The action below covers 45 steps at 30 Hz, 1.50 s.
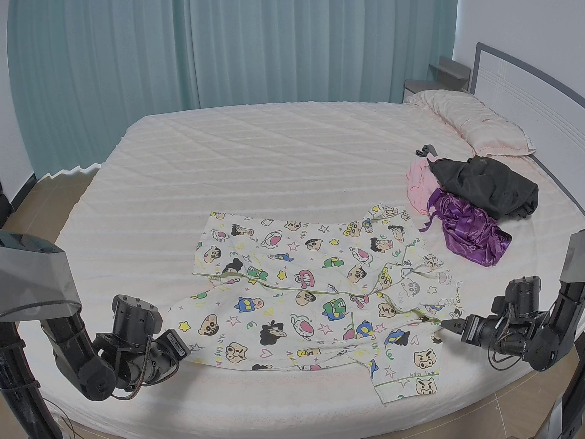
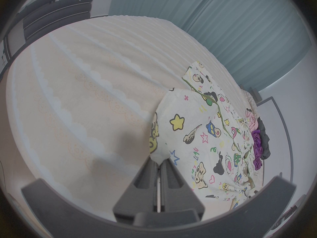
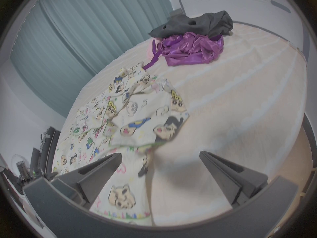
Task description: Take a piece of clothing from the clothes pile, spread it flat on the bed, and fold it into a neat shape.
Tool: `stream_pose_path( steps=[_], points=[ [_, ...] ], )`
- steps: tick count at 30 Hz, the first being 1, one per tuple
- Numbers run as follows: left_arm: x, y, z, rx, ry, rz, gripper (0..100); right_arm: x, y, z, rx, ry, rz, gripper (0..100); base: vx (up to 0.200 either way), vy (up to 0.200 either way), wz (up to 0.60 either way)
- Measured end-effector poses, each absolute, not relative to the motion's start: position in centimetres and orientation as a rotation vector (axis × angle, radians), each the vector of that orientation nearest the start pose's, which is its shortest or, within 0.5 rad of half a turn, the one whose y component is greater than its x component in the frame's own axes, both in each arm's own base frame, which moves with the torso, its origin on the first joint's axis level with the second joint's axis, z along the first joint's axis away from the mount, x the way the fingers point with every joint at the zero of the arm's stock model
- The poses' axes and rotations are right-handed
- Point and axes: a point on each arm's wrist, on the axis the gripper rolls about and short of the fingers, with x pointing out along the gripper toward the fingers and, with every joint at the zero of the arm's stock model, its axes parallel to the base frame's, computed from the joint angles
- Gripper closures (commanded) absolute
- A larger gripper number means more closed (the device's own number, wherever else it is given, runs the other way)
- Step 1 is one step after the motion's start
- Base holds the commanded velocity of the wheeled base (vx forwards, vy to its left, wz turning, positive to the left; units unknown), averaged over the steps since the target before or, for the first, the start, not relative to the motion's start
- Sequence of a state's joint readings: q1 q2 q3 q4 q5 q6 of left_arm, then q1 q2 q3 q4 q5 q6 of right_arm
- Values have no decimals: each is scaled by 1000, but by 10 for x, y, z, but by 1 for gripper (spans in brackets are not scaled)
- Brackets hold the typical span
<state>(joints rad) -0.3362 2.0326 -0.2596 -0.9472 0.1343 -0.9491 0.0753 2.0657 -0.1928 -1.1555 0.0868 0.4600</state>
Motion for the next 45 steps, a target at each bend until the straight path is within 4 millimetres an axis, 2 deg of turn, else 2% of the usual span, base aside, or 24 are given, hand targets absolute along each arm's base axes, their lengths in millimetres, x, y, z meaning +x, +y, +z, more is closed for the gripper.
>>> stream_pose_path(
  steps=[7, 11, 17, 28, 29, 45],
  points=[
    [228, -77, 8, -703, 813, 194, 100, 200, 30, 7, 451, 865, 105, 0, 0, 0, 0],
    [227, -77, 8, -703, 811, 192, 100, 188, 39, 4, 430, 939, 160, 0, 0, 0, 0],
    [226, -77, 8, -702, 812, 190, 100, 184, 54, -3, 386, 990, 221, 0, 0, 0, 0],
    [226, -77, 8, -702, 811, 189, 100, 187, 60, -18, 370, 1016, 231, 0, 0, 0, 0],
    [226, -77, 8, -703, 811, 190, 100, 187, 61, -18, 370, 1019, 232, 100, 0, 0, 0],
    [223, -77, 7, -686, 821, 188, 100, 192, 60, -23, 387, 990, 229, 100, 0, 0, 0]
  ],
)
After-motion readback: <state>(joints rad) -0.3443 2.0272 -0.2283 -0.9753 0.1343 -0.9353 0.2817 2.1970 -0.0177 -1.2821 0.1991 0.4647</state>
